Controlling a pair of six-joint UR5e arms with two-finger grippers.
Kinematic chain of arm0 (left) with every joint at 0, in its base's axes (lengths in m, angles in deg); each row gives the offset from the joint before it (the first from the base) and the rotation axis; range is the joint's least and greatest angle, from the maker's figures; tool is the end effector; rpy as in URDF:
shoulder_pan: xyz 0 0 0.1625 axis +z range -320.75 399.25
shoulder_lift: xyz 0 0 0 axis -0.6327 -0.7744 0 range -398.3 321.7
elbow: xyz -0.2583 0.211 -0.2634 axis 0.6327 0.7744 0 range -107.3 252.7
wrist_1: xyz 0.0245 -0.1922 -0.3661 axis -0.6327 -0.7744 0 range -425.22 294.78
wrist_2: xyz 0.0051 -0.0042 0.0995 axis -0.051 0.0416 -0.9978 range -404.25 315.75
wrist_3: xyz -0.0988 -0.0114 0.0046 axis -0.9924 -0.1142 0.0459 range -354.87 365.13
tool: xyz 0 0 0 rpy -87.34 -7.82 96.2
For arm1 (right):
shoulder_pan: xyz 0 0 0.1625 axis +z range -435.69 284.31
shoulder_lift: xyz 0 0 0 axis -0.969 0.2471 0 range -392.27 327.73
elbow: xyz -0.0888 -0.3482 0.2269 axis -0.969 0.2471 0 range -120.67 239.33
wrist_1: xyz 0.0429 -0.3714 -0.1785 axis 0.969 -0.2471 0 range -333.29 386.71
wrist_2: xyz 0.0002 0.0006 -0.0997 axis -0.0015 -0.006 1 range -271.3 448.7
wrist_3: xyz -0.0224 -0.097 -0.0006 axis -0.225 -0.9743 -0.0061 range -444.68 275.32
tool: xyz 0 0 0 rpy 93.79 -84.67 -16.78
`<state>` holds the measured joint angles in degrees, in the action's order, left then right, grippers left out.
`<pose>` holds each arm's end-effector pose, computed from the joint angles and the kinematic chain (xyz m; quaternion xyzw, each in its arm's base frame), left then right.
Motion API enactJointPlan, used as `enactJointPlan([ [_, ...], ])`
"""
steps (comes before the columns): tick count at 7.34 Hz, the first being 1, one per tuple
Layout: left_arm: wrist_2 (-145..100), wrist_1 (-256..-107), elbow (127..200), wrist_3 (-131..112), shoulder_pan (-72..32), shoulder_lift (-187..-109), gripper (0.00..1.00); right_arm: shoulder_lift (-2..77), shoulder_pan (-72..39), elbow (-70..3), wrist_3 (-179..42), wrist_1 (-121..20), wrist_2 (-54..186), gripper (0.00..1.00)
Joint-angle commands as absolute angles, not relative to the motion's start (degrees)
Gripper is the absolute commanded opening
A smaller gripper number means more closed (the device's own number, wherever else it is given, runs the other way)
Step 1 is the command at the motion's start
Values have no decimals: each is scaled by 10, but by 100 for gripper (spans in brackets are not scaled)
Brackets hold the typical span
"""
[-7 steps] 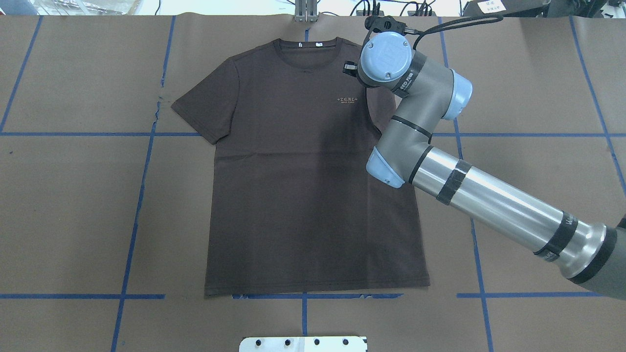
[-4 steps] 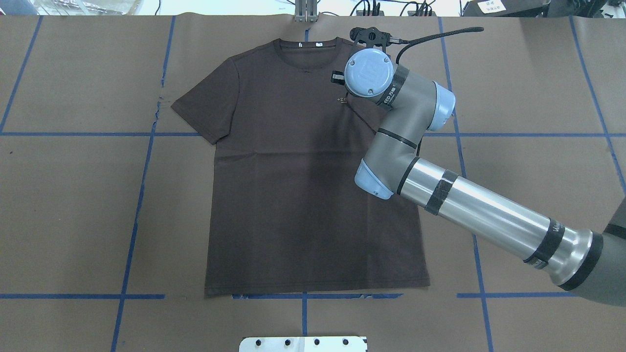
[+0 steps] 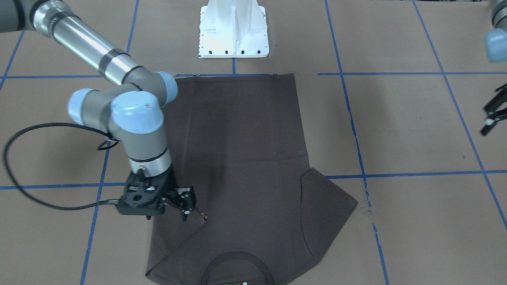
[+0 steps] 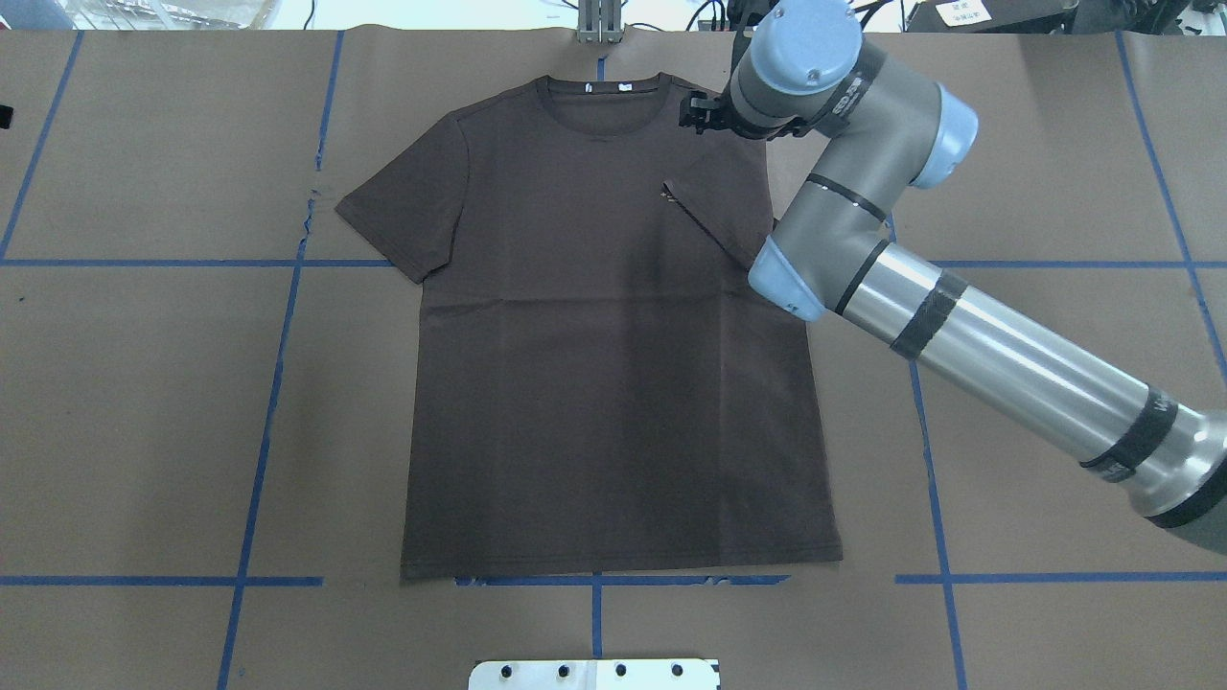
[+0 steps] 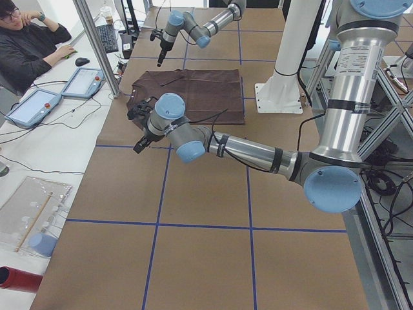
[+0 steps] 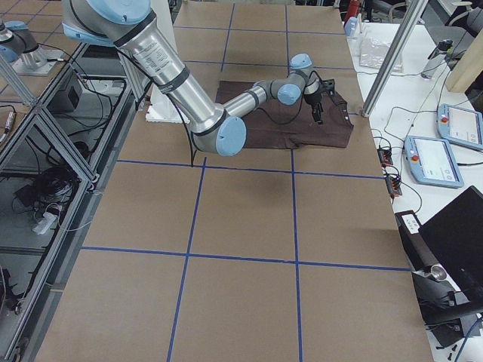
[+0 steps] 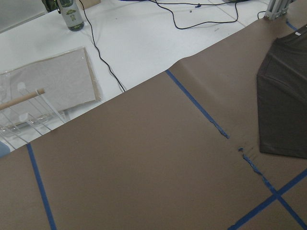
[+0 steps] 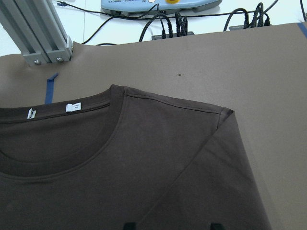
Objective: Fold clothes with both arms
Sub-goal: 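Fold the sleeve inward onto the shirt body with the right gripper, then release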
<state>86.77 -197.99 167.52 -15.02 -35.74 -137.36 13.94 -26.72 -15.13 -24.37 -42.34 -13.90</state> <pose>0.0806 -0.5636 0.4461 0.3305 0.4282 0.1291 0.8311 -0.4266 -0.6604 0.2716 0.1851 -0.3833 0.1063 0.8986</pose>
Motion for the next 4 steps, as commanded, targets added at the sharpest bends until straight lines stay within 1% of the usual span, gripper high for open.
enactJointPlan([
  [1, 837, -1985, 1644, -298, -292, -1428, 92, 232, -160, -236, -379, -439, -287, 100],
  [2, 794, -1986, 1622, -357, -256, -1453, 77, 267, -120, -245, -440, -432, -339, 100],
  [3, 755, -1986, 1587, -423, -217, -1492, 66, 295, -77, -245, -505, -432, -381, 100],
  [4, 706, -1993, 1565, -471, -176, -1513, 63, 337, -38, -246, -574, -418, -417, 100],
])
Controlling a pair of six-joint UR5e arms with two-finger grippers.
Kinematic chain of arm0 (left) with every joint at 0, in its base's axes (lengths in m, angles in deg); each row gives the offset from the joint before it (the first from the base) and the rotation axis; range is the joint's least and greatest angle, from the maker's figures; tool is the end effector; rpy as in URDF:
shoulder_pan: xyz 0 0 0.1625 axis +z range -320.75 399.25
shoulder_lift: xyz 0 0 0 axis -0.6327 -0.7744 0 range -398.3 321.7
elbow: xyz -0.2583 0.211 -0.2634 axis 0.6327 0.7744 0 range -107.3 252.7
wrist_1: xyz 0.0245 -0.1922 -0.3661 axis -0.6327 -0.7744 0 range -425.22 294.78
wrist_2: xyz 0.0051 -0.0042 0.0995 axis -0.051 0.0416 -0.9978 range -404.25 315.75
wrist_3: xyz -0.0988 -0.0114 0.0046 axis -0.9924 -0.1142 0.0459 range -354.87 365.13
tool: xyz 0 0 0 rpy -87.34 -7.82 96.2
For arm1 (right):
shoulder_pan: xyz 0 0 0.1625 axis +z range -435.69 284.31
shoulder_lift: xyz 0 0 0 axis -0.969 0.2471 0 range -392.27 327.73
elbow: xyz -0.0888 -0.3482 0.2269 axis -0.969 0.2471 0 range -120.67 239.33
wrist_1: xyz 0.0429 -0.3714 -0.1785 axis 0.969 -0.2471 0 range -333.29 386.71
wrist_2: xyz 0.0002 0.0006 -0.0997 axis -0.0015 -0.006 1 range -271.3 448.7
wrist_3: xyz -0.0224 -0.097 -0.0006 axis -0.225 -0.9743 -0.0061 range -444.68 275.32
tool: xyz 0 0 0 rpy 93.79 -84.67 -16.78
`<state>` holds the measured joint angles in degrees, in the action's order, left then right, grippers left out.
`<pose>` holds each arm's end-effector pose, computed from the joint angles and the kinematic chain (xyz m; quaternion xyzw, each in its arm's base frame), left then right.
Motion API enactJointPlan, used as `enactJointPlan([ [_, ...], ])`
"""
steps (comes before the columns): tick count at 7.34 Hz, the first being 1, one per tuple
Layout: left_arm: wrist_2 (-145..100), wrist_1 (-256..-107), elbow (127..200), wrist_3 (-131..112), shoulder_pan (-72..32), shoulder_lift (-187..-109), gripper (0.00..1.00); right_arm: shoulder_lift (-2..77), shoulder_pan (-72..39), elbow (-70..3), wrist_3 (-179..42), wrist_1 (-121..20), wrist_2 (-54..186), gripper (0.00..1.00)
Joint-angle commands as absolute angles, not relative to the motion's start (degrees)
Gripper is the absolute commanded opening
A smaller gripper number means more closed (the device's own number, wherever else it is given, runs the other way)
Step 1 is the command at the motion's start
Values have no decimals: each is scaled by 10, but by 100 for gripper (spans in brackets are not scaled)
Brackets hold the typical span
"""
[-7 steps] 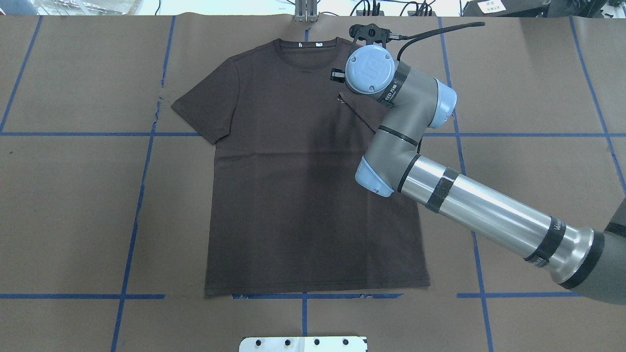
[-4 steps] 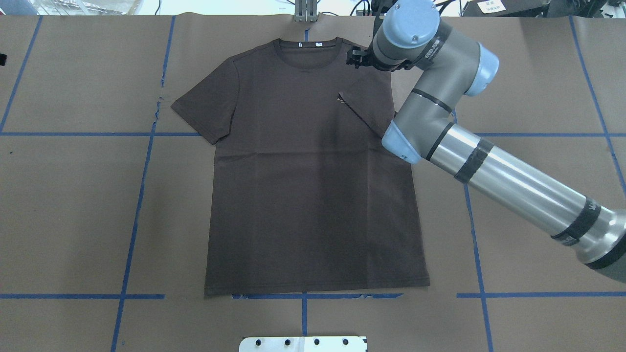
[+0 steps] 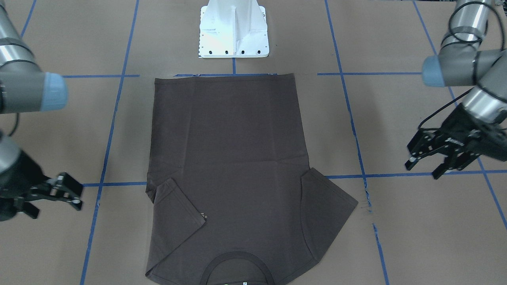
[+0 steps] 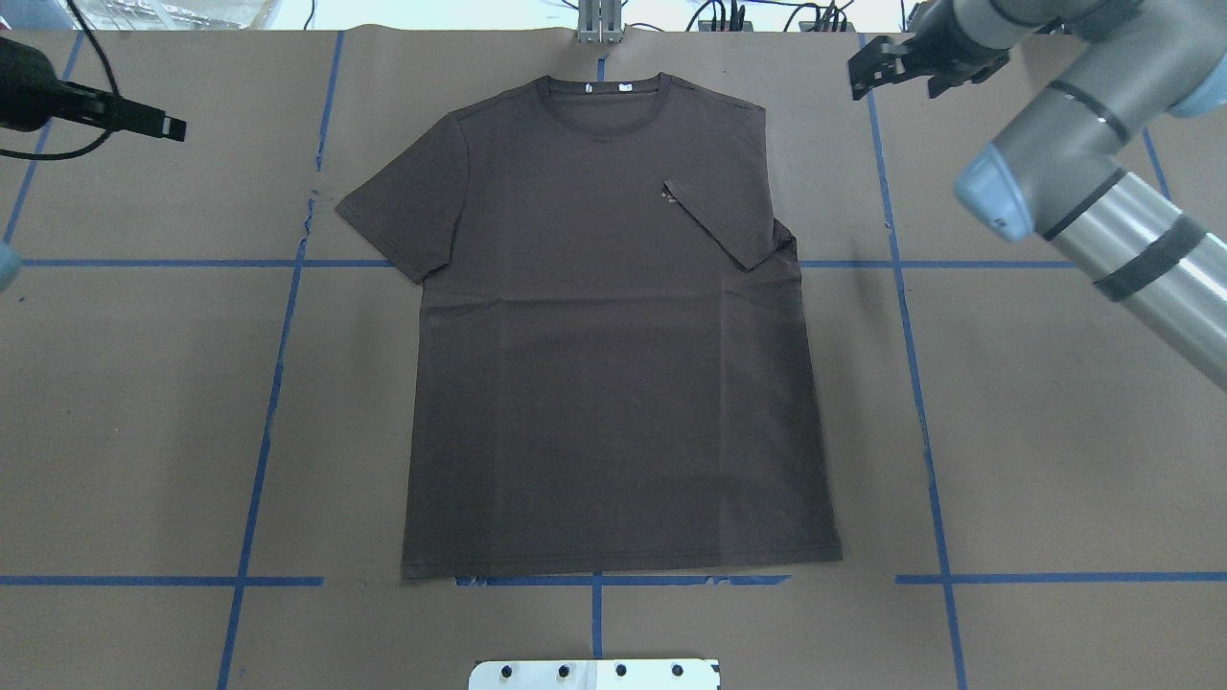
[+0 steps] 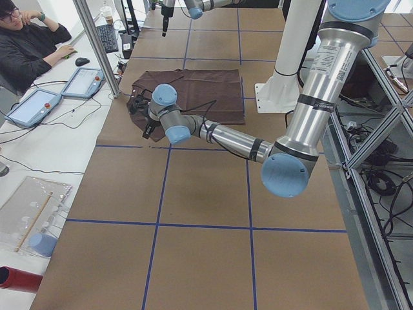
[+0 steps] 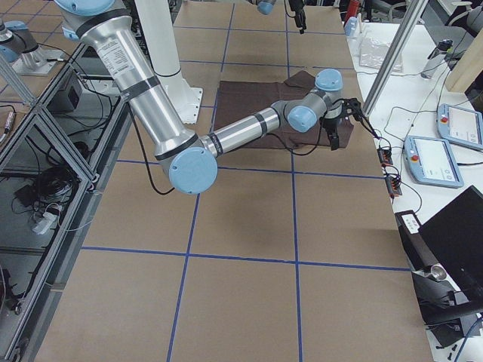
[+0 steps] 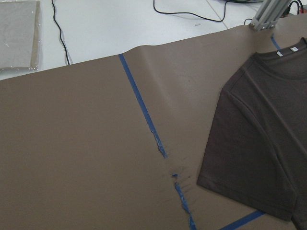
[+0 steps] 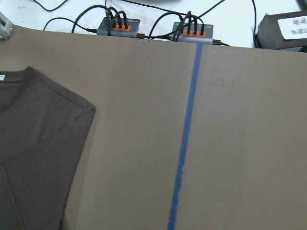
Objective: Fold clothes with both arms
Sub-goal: 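Move the left gripper to the other sleeve and grasp it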
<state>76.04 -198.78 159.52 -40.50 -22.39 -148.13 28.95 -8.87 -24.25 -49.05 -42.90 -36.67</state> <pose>0.2327 -0.6063 0.4061 0.2507 0.4718 0.0042 0.8453 -0.2041 -0.6693 0.3776 0.1636 -0.4169 -0.0139 0.8940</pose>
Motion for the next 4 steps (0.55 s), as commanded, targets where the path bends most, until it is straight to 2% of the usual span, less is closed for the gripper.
enactJointPlan([
  [1, 673, -2003, 1550, -506, -154, -1519, 60, 358, -18, -247, -586, -404, -443, 100],
  [4, 570, -2021, 1458, -552, -98, -1570, 57, 373, -12, -248, -587, -385, -445, 100],
])
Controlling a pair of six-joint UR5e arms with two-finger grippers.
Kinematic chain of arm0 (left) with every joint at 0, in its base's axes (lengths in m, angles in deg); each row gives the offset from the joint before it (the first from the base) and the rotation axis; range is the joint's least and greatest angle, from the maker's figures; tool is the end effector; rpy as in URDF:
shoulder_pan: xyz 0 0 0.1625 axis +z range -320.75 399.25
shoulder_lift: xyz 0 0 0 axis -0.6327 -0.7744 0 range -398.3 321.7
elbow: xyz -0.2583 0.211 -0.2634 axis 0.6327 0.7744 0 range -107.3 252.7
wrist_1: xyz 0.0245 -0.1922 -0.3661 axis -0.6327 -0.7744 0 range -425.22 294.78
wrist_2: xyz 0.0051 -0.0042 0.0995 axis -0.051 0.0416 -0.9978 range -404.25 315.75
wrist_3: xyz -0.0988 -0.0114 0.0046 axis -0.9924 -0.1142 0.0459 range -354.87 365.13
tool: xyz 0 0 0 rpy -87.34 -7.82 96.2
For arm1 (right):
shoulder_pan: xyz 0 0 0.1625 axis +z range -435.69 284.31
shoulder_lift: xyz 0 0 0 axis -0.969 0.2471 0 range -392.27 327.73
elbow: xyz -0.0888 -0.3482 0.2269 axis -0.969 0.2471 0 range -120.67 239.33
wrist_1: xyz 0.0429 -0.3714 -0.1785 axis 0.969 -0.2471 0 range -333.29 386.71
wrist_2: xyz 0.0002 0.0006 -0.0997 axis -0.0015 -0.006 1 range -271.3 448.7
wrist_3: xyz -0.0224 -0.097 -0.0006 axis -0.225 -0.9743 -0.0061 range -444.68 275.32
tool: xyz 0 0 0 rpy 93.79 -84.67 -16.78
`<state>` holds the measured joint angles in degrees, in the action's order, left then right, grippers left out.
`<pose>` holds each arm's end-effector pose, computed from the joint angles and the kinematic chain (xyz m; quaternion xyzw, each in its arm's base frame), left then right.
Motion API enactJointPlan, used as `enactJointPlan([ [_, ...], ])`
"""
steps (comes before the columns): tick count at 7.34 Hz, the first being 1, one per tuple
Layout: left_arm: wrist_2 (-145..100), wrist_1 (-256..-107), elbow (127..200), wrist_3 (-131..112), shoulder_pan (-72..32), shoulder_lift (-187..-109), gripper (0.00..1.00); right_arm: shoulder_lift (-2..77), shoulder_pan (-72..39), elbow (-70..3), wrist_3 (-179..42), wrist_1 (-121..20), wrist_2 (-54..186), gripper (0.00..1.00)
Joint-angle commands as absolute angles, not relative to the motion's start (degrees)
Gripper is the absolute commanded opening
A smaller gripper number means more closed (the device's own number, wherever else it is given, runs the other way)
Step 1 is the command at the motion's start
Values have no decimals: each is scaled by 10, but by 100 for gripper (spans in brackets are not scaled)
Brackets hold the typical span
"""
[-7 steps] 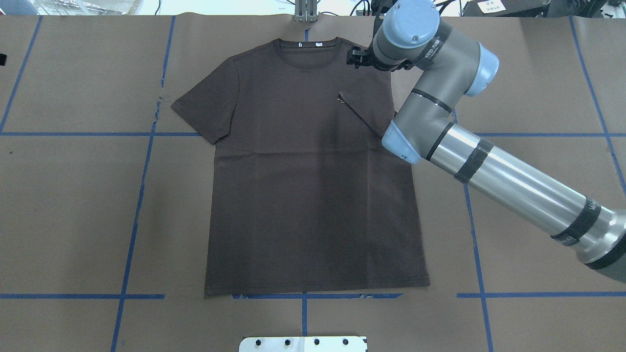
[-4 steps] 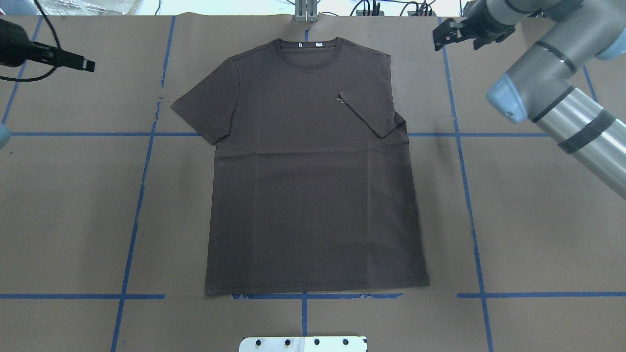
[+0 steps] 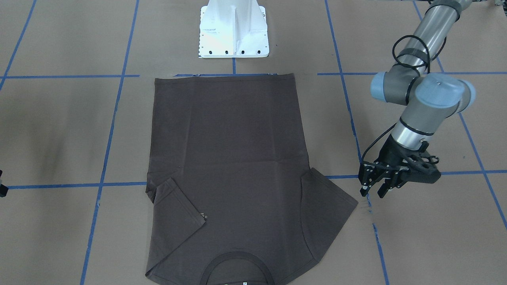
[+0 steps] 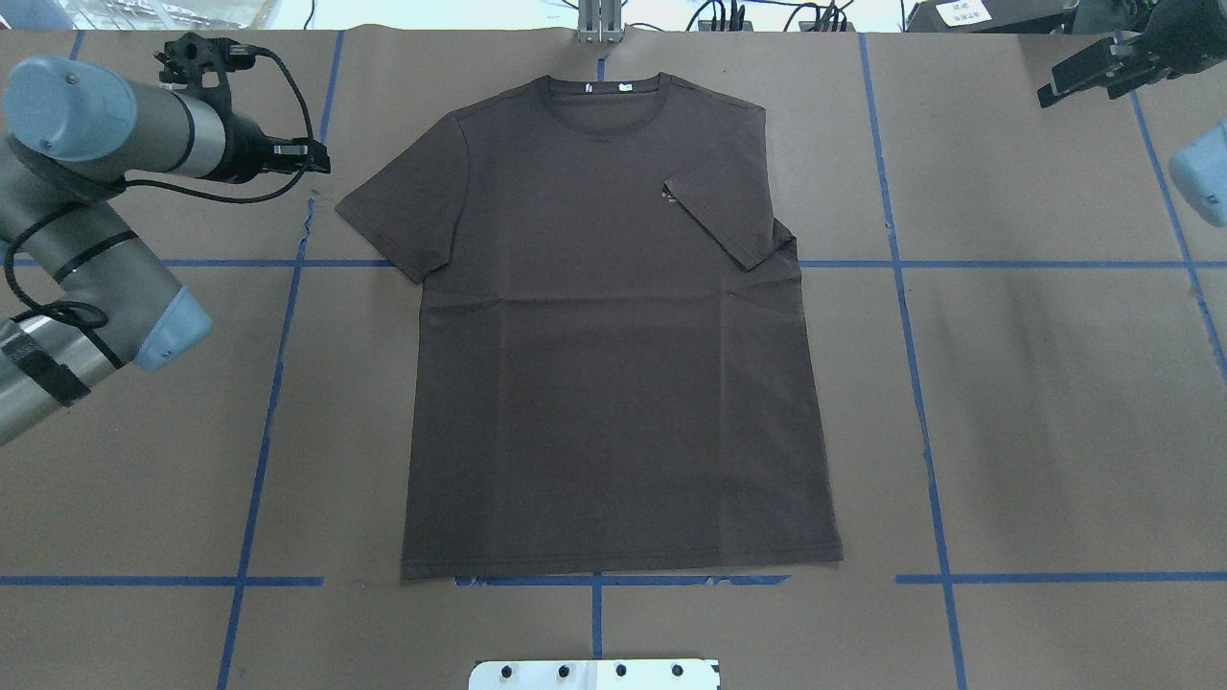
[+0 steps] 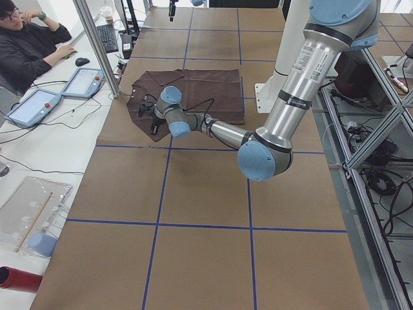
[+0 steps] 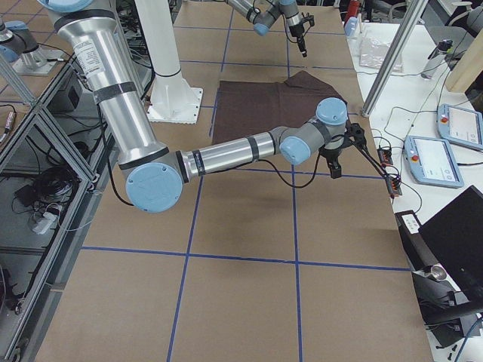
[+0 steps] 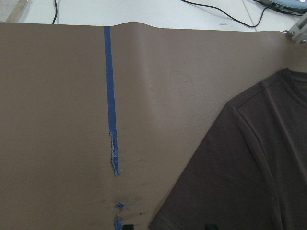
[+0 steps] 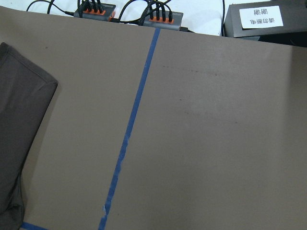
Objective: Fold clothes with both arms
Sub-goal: 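Move the left gripper to the other sleeve and grasp it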
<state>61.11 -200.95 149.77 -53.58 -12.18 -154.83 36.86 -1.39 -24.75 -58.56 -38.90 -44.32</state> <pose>0.3555 -0.6175 0.4137 0.2370 0.4448 -0.0854 0.8595 -0.1138 -0.6469 0.4514 0.1693 -0.4343 -0.0434 0.8837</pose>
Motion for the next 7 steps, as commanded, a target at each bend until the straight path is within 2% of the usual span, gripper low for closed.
enactJointPlan([
  [1, 548, -2049, 1419, -553, -88, -1576, 57, 375, -12, -249, -588, -385, -444, 100],
  [3, 545, -2057, 1388, -553, -85, -1589, 55, 376, -12, -248, -588, -385, -444, 100],
  [7, 545, -2056, 1388, -551, -74, -1589, 54, 377, -12, -247, -589, -385, -443, 100],
])
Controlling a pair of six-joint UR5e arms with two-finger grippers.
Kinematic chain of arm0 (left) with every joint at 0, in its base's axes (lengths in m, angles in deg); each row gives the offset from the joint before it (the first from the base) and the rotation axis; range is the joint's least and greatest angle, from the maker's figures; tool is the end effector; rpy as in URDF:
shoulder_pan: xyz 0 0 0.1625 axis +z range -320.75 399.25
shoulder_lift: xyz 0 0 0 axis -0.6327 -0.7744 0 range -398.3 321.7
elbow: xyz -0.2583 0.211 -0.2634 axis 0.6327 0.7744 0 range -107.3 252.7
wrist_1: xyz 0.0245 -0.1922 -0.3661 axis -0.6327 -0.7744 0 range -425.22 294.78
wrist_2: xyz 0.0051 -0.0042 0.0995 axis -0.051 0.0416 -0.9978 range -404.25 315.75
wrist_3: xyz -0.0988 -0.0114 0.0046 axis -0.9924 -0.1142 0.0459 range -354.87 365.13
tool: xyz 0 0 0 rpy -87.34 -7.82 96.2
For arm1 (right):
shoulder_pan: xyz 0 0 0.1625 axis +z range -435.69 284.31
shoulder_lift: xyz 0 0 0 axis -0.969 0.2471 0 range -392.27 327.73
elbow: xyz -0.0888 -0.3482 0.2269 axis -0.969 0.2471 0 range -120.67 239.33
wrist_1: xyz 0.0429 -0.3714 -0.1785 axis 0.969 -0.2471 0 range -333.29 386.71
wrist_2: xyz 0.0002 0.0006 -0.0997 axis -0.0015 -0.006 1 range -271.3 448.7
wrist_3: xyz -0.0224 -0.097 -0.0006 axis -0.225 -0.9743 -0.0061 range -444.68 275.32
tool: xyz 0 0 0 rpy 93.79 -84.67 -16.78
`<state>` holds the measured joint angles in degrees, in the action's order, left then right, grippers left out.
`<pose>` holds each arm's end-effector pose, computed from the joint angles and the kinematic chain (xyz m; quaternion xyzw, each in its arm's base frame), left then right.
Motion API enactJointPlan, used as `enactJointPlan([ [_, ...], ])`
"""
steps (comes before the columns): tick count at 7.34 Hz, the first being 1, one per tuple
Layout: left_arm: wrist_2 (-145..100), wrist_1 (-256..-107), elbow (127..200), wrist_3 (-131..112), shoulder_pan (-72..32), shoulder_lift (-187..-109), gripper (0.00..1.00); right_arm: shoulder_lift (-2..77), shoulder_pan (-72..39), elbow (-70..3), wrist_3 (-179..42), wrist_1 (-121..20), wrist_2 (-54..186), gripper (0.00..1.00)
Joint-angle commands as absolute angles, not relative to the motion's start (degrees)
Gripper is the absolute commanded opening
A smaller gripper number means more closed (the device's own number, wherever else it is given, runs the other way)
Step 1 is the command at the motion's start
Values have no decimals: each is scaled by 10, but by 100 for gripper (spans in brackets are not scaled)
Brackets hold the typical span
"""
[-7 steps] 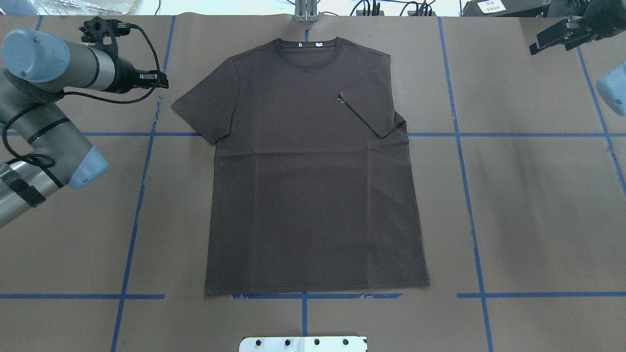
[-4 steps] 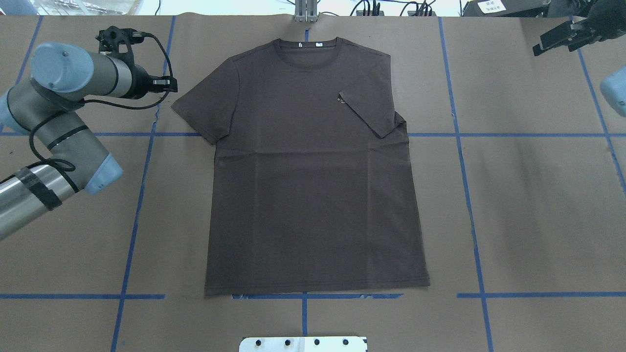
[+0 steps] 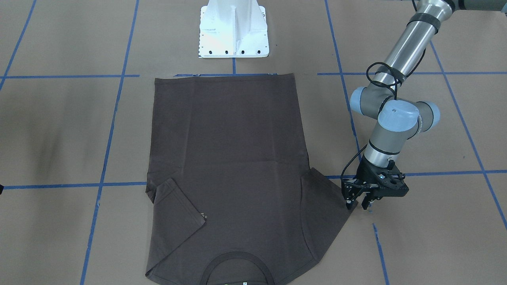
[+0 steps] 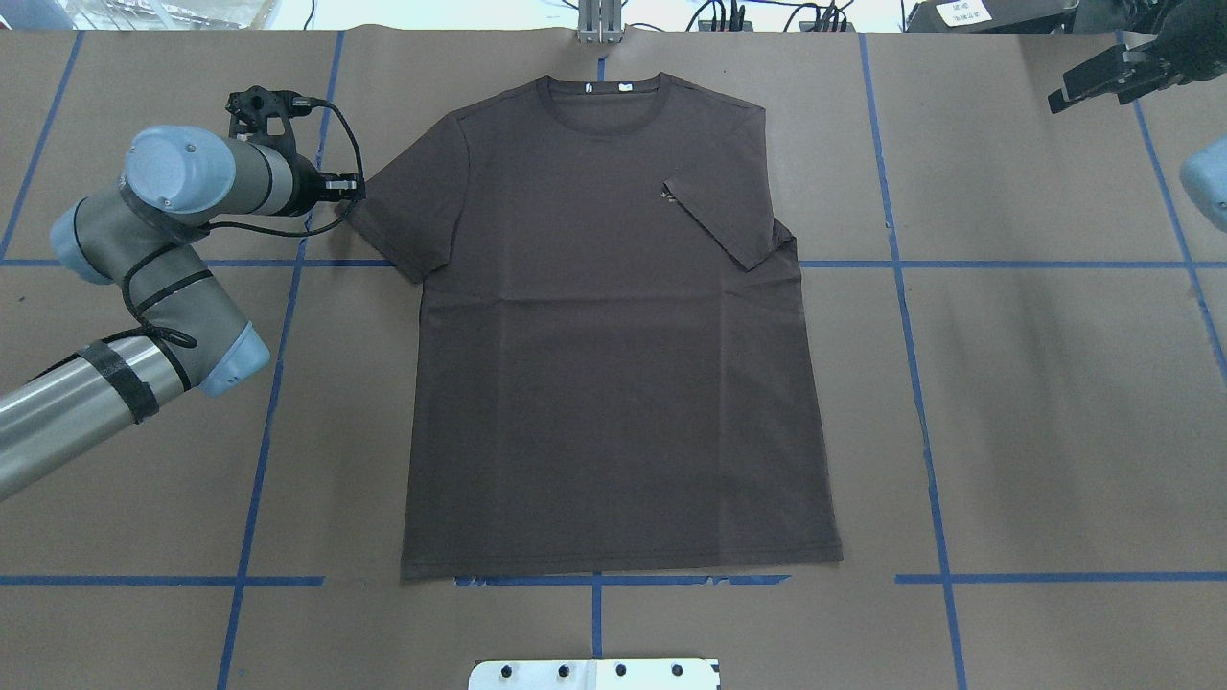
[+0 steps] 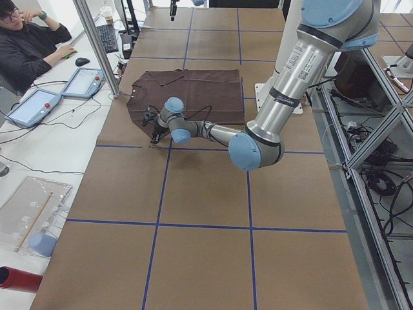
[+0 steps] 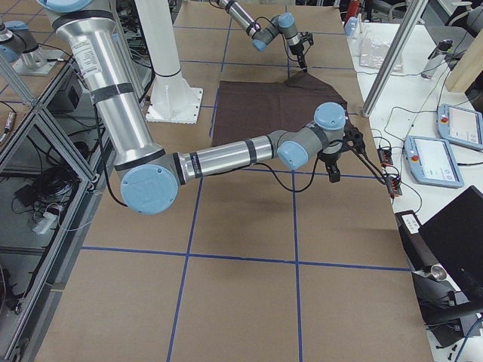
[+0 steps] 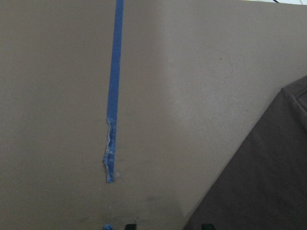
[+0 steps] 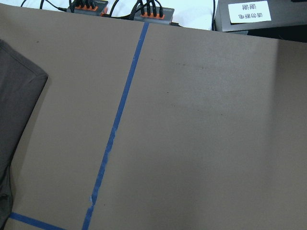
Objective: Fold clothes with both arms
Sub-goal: 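Move the left gripper to the other sleeve and grasp it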
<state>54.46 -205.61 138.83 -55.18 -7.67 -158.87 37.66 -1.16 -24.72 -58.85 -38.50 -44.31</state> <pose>0.4207 -0.6231 0.4524 0.2430 0.4152 -0.0953 0.8715 -0.1101 -0.6435 0.4599 0.1681 -0.4327 -0.0424 0.8847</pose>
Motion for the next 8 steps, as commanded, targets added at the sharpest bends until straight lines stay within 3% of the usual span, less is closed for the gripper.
enactJointPlan([
  [1, 545, -2056, 1389, -549, -74, -1589, 54, 377, -12, -246, -589, -385, -442, 100],
  [2, 545, -2056, 1389, -549, -74, -1589, 50, 378, -12, -246, -589, -385, -442, 100],
  [5, 545, -2056, 1391, -548, -71, -1588, 0, 380, -12, -246, -589, -385, -442, 100],
  [8, 546, -2024, 1438, -553, -69, -1591, 0, 380, -12, -246, -589, -385, -442, 100],
])
